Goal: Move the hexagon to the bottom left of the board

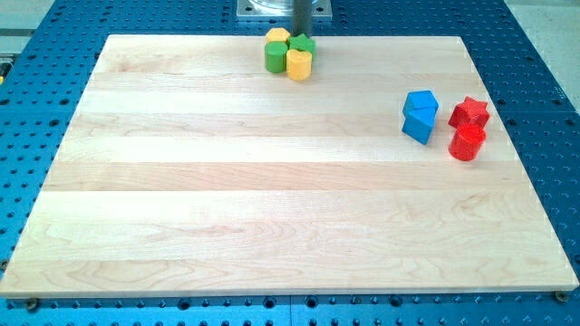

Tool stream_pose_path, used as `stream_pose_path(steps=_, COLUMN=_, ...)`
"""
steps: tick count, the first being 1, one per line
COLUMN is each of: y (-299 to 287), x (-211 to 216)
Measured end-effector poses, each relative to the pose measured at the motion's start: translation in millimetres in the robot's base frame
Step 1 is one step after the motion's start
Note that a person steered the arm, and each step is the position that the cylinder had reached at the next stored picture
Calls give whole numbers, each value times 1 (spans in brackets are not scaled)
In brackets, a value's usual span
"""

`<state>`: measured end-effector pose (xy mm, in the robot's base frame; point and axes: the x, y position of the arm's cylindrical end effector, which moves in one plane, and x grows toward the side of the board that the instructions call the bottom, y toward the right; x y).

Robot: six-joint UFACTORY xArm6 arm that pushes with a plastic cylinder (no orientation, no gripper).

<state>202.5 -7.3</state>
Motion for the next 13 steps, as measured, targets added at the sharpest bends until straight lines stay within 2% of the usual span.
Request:
stream_pose_path(steps=1, y=-45, x=5)
stream_pose_path(steps=3, y=-54, x=6)
stream_pose_path(steps=4, y=-126, x=18)
stream_pose_path(steps=5, y=-173, x=23)
stream_pose_path(steps=8, y=-173, x=5)
stream_pose_path(steps=9, y=-151, x=-11)
stream_pose_path(steps=10, y=-134, x=-11)
stream_pose_path(steps=11, y=-133, x=-2)
stream_pose_path(steps=13, y=-112, x=72)
